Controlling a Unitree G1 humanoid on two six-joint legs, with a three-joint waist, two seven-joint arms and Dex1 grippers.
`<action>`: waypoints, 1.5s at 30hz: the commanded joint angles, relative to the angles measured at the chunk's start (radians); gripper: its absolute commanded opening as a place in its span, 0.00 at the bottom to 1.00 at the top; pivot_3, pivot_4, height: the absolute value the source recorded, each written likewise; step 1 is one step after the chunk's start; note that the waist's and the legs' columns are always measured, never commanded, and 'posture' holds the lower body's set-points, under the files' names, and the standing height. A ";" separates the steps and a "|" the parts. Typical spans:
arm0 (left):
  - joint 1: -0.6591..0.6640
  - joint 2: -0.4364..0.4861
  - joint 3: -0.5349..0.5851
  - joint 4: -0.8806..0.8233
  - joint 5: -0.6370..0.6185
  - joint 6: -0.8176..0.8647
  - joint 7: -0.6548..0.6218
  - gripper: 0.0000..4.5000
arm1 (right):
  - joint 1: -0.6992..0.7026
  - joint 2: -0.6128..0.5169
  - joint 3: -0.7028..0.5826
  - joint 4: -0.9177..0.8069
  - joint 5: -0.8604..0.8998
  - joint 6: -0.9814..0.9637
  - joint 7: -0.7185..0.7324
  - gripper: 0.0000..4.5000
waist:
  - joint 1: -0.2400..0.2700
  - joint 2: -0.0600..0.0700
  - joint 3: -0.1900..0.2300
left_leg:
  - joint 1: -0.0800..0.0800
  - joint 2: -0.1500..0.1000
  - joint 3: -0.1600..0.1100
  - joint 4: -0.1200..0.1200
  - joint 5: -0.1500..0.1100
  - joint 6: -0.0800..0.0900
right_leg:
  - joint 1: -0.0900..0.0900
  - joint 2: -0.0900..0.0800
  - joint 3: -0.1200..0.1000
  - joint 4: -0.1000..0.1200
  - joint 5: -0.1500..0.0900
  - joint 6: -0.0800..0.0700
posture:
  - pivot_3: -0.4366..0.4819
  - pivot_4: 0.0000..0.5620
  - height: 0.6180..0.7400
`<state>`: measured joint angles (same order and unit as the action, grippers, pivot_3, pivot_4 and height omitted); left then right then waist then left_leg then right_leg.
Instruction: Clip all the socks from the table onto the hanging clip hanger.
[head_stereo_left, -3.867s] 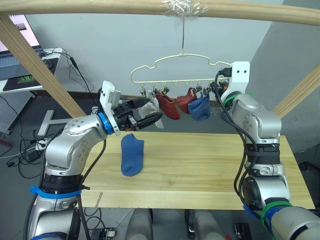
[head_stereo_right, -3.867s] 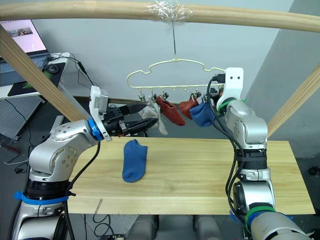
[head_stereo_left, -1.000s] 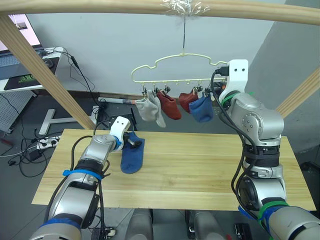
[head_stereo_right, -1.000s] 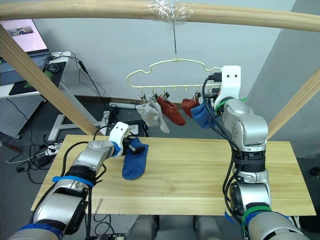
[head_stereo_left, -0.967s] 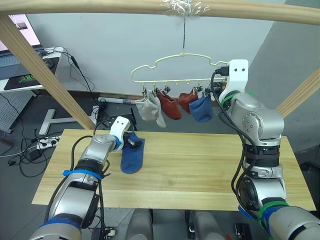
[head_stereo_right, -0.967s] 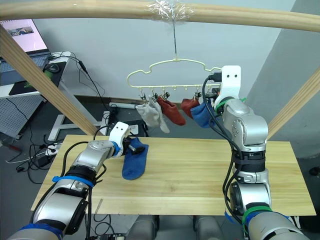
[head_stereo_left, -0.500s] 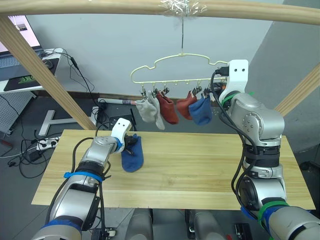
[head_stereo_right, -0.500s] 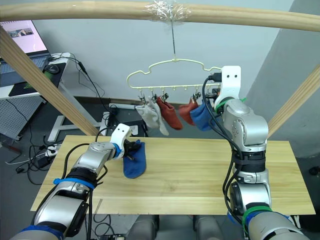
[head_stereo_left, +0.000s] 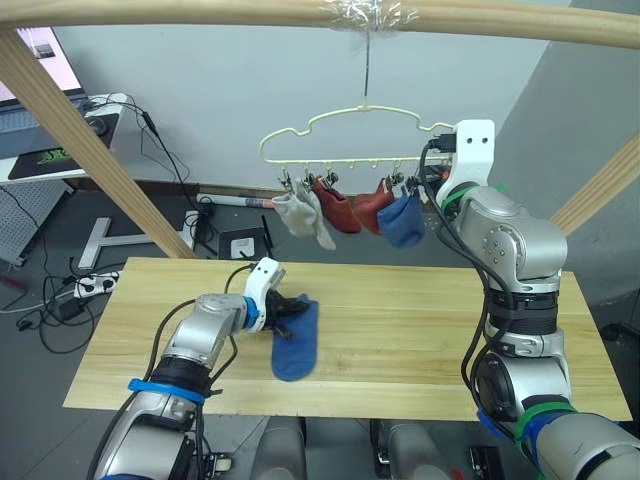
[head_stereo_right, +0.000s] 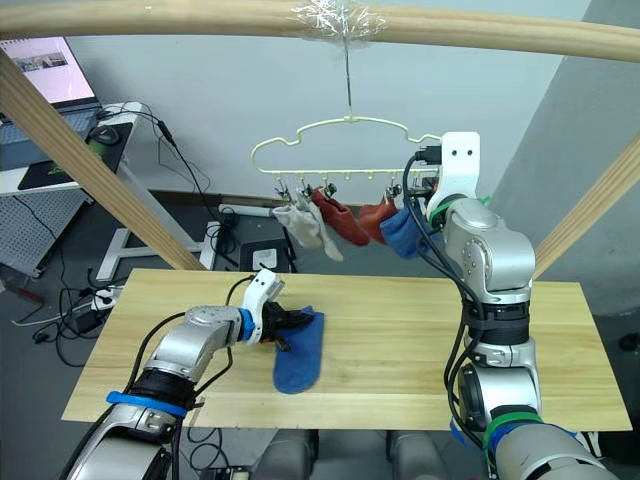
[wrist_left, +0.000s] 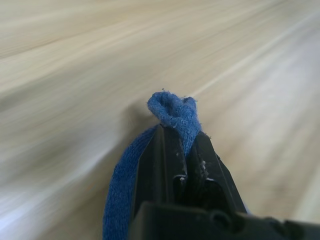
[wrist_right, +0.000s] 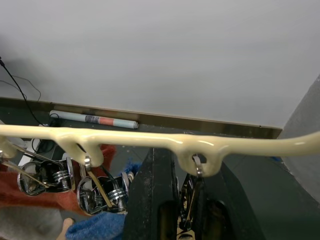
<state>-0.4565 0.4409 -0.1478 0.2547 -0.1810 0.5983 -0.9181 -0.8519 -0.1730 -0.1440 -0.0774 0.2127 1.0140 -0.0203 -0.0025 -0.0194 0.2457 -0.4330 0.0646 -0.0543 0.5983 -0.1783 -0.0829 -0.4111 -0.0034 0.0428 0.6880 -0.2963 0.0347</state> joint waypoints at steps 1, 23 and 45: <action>-0.023 -0.025 0.026 -0.129 -0.083 0.065 -0.019 0.01 | -0.010 0.003 -0.010 -0.044 0.004 -0.006 0.001 0.00 | 0.000 0.000 0.000 | 0.000 0.000 0.000 0.000 0.000 0.000 | 0.000 0.000 0.000 0.000 0.000 0.000 | 0.56 0.44 1.00; -0.299 -0.285 -0.026 -0.086 -0.111 0.018 0.100 0.01 | -0.072 0.071 -0.072 -0.090 0.042 0.089 -0.028 0.00 | -0.003 0.000 0.000 | -0.001 0.000 0.001 0.000 0.000 0.000 | 0.000 0.000 0.001 -0.004 0.000 0.000 | 0.53 0.43 1.00; -0.519 -0.473 -0.001 0.372 0.006 -0.322 0.207 0.01 | -0.100 0.085 -0.094 -0.102 0.056 0.131 -0.053 0.00 | -0.024 0.000 0.000 | -0.002 0.000 0.002 -0.001 0.000 0.000 | 0.000 0.000 0.001 -0.006 0.000 0.000 | 0.49 0.44 1.00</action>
<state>-0.9509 -0.0199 -0.1590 0.6277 -0.1758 0.3066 -0.7117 -0.9190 -0.0908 -0.2323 -0.1172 0.2559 1.1471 -0.0694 -0.0263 -0.0194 0.2459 -0.4350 0.0642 -0.0528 0.5970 -0.1783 -0.0828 -0.4110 -0.0032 0.0436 0.6815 -0.2963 0.0349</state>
